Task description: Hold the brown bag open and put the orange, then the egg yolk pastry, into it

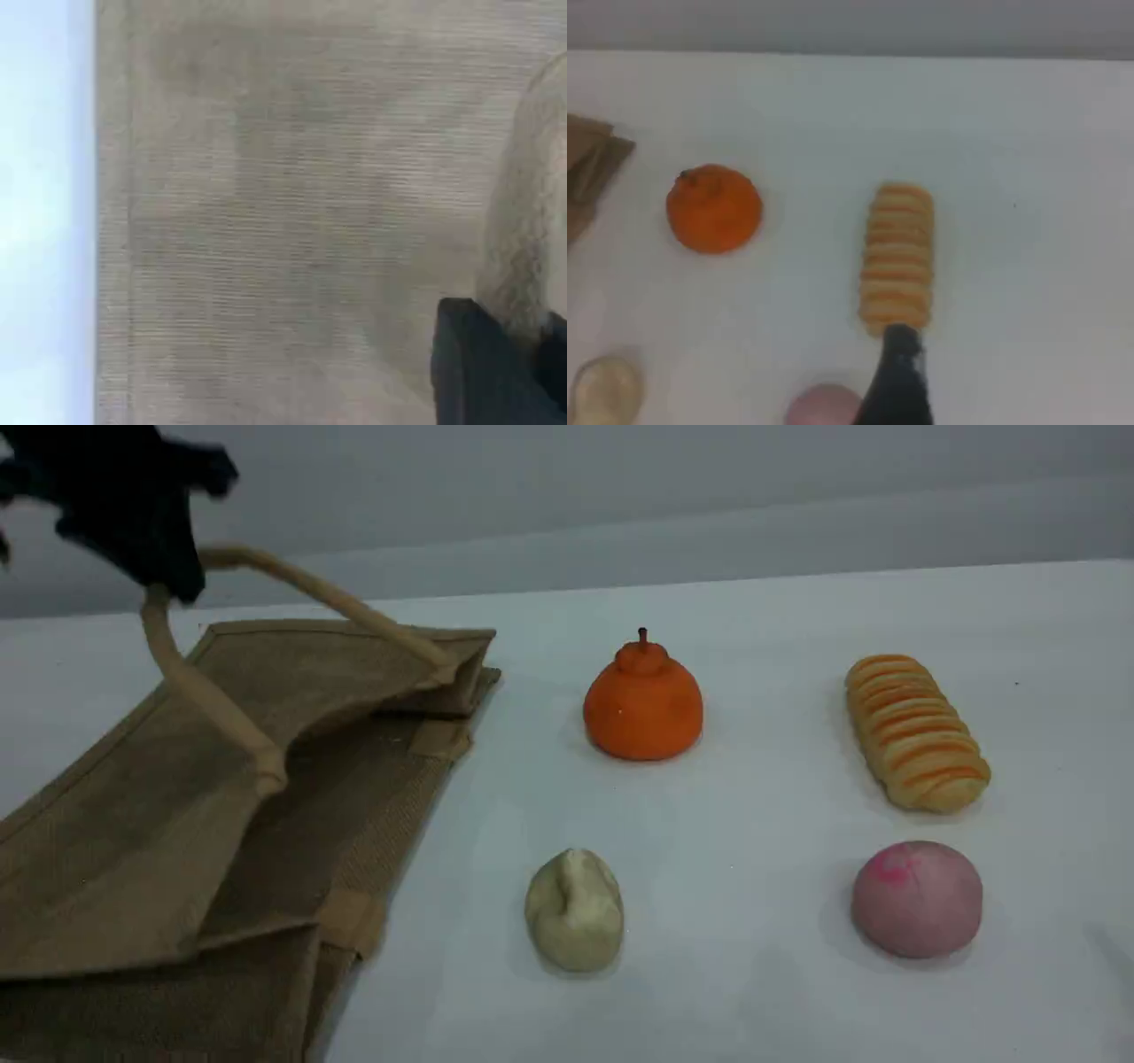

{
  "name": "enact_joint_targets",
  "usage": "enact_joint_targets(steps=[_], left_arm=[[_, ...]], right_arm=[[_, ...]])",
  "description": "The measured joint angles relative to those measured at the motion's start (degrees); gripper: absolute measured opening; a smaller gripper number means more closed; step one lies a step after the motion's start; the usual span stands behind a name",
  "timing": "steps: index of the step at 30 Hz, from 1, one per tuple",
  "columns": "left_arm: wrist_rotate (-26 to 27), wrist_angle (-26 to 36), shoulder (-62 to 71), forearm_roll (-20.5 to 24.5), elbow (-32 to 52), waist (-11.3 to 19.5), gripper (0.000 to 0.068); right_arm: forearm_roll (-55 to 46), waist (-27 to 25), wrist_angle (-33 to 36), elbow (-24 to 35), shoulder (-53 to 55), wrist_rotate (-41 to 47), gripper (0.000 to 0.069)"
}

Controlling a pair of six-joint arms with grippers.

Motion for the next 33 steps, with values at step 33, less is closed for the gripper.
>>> enact_joint_targets(steps=[33], left_arm=[[22.0, 14.5, -2.5, -17.2, -30.3, -3.9, 0.0088]], right_arm=[[40.7, 4.8, -12.8, -3.1, 34.6, -45.9, 0.0553]])
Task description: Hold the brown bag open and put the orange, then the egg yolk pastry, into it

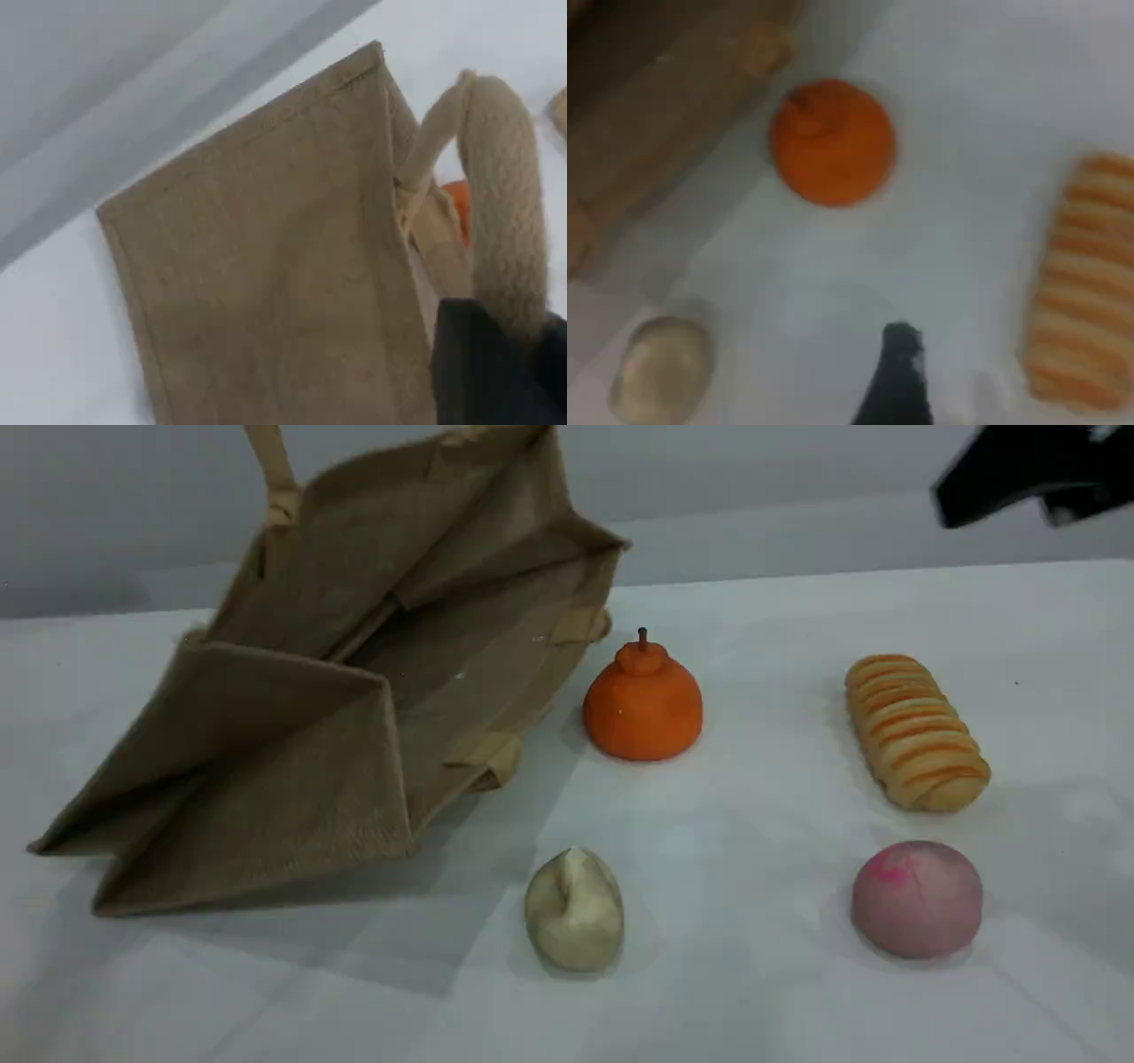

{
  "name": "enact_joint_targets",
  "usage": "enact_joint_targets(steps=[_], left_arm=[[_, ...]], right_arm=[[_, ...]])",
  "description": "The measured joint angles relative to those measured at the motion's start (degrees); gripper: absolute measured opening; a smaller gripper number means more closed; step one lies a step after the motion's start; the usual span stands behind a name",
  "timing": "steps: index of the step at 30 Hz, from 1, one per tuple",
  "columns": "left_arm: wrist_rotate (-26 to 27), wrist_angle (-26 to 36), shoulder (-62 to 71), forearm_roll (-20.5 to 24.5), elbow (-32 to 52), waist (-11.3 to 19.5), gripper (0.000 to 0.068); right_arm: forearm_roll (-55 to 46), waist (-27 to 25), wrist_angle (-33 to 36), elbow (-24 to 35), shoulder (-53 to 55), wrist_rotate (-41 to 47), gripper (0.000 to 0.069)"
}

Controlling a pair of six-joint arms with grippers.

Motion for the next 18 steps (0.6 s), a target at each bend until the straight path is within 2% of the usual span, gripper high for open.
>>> enact_joint_targets(steps=[5, 9, 18], left_arm=[[-0.1, 0.0, -1.4, -0.1, 0.0, -0.1, 0.0088], [-0.2, 0.0, -1.7, 1.2, 0.0, -0.1, 0.0088], [-2.0, -0.1, -1.7, 2.7, 0.0, -0.1, 0.0088]], right_arm=[[6.0, 5.5, -1.2, -2.4, 4.6, -9.0, 0.0553], [8.7, 8.7, -2.4, -4.4, 9.1, -12.7, 0.0553], [12.2, 11.8, -2.2, -11.2, 20.6, -17.7, 0.0553]])
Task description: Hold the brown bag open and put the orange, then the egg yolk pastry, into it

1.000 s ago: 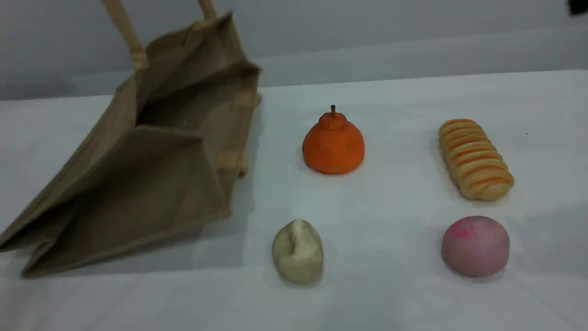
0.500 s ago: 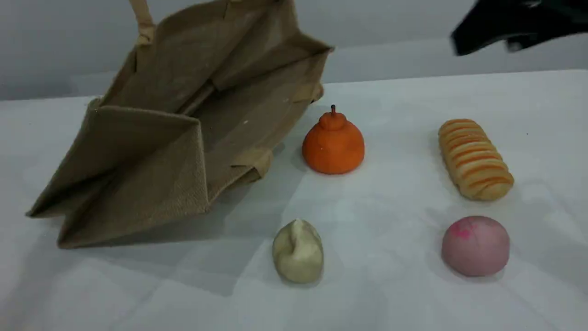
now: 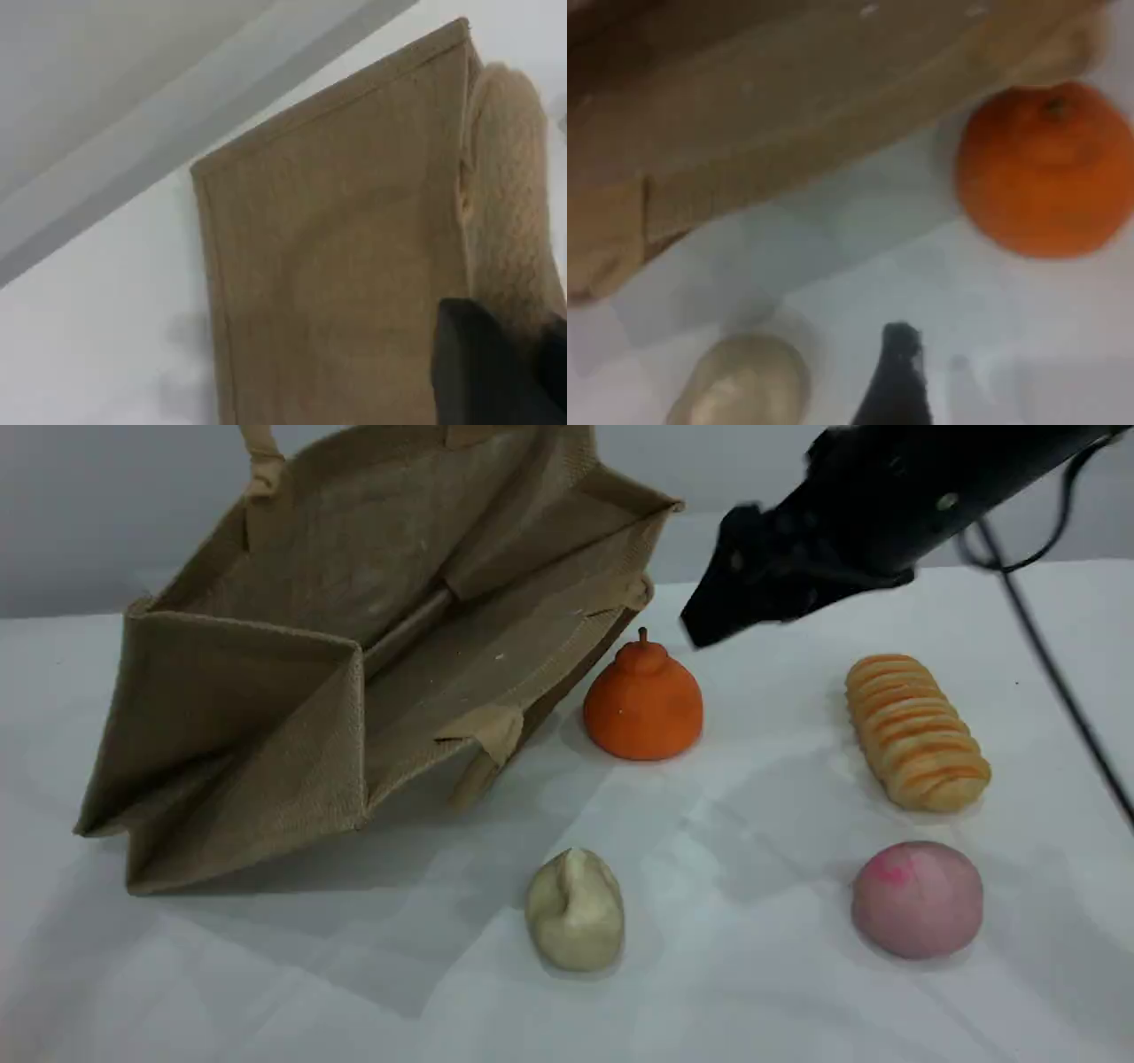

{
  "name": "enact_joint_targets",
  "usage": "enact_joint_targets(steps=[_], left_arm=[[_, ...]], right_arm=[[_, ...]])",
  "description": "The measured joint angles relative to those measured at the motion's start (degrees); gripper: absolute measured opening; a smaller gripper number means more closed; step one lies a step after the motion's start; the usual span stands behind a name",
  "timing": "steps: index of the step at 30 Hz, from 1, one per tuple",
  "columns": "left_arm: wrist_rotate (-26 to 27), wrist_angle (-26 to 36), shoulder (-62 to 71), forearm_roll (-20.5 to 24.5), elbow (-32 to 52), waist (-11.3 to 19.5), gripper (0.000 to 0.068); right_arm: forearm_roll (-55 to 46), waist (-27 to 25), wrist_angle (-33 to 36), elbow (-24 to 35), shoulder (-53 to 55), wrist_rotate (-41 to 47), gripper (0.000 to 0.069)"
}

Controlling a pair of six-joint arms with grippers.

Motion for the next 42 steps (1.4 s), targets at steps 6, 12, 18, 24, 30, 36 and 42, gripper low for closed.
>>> enact_joint_targets(steps=[6, 12, 18, 24, 30, 36, 42], left_arm=[[0.1, 0.0, 0.0, -0.1, 0.0, 0.0, 0.0088], [0.1, 0.0, 0.0, -0.2, 0.0, 0.0, 0.0088], [0.1, 0.0, 0.0, -0.3, 0.0, 0.0, 0.0088], [0.1, 0.0, 0.1, -0.4, 0.0, 0.0, 0.0088], [0.1, 0.0, 0.1, -0.5, 0.0, 0.0, 0.0088], [0.1, 0.0, 0.1, -0.9, 0.0, 0.0, 0.0088], [0.1, 0.0, 0.1, -0.9, 0.0, 0.0, 0.0088]], right_arm=[[1.9, -0.1, 0.1, -4.4, 5.8, -2.8, 0.0553], [6.3, -0.1, 0.3, -7.6, 10.0, -7.2, 0.0553], [9.0, -0.1, -0.1, -10.5, 13.6, -10.8, 0.0553], [9.9, -0.1, -0.1, -13.9, 18.0, -11.1, 0.0553], [10.1, -0.1, -0.1, -17.0, 21.3, -11.1, 0.0553], [12.3, -0.1, -0.7, -19.0, 23.2, -12.7, 0.0553], [15.5, -0.1, -1.0, -20.0, 25.3, -16.1, 0.0552]])
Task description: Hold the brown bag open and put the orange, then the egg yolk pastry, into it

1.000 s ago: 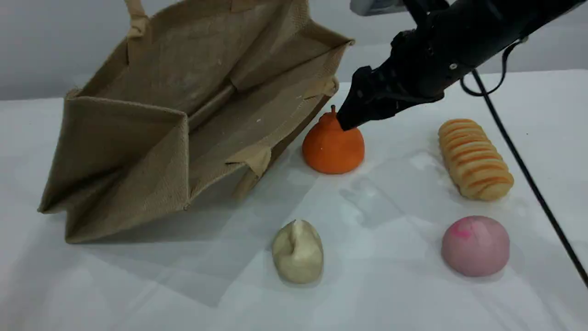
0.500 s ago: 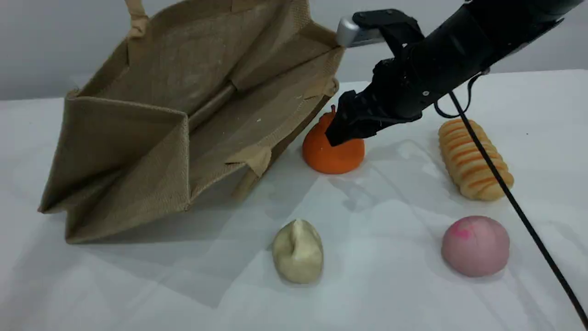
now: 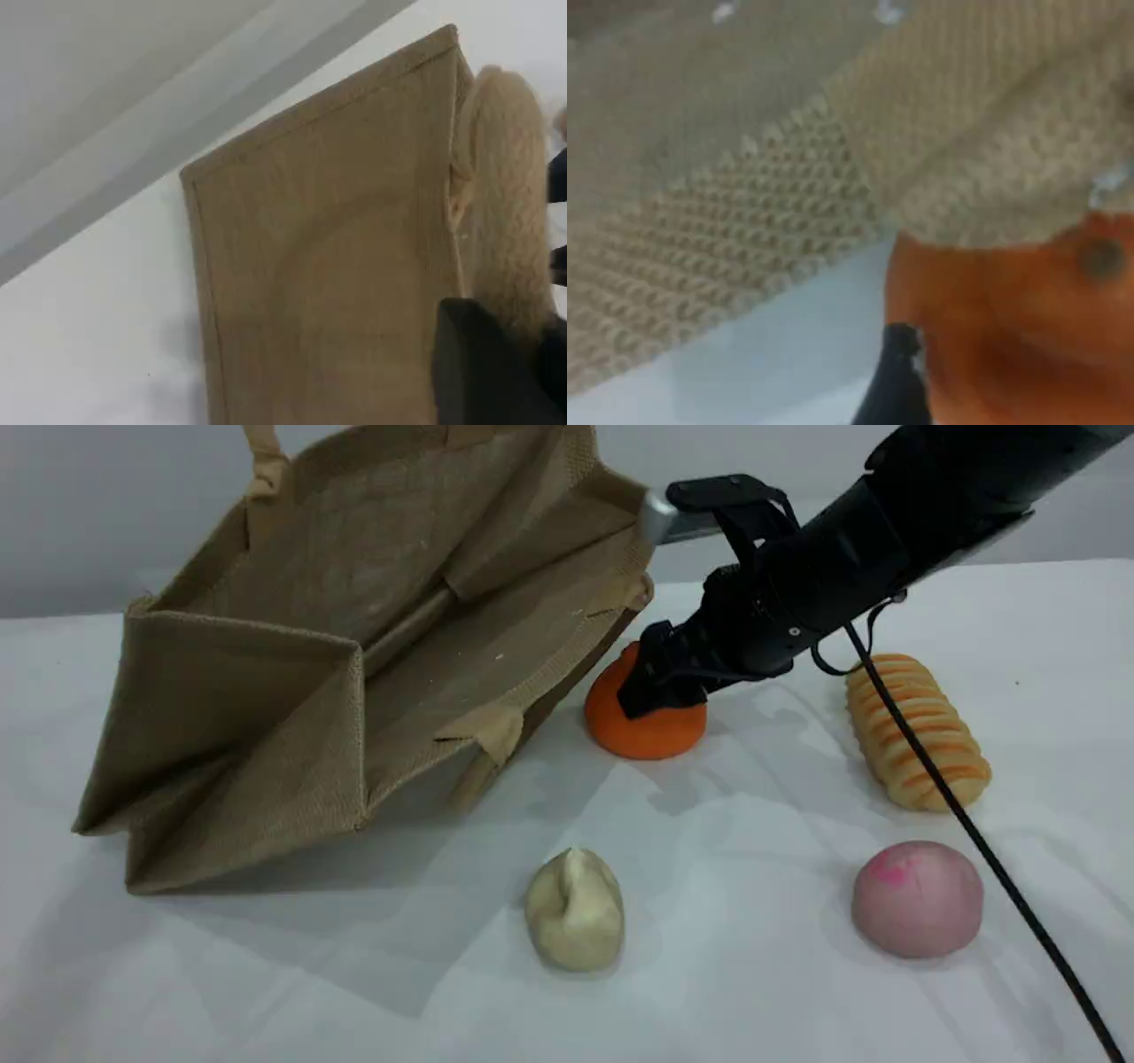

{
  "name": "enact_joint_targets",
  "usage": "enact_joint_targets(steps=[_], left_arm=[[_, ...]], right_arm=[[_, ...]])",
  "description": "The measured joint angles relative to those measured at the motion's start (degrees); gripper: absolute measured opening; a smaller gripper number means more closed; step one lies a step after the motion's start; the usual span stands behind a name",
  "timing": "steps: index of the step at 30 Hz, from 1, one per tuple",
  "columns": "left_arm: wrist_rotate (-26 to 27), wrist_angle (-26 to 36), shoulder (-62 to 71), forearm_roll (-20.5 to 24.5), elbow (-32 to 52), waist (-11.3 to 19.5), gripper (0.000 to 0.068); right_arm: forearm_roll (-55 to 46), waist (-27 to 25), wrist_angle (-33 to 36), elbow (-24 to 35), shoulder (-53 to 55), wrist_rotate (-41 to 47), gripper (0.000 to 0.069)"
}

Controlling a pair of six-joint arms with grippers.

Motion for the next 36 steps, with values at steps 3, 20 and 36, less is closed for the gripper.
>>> enact_joint_targets(steps=[3, 20, 36], left_arm=[[0.0, 0.0, 0.0, 0.0, 0.0, 0.0, 0.0088], [0.1, 0.0, 0.0, 0.2, 0.0, 0.0, 0.0088], [0.5, 0.0, 0.0, 0.7, 0.0, 0.0, 0.0088]], right_arm=[[1.7, 0.0, 0.0, 0.0, 0.3, -1.1, 0.0528], [-1.1, -0.1, 0.5, 0.1, -0.3, 2.5, 0.0022], [-39.9, -3.6, 5.9, 3.1, -13.6, 41.4, 0.0019]])
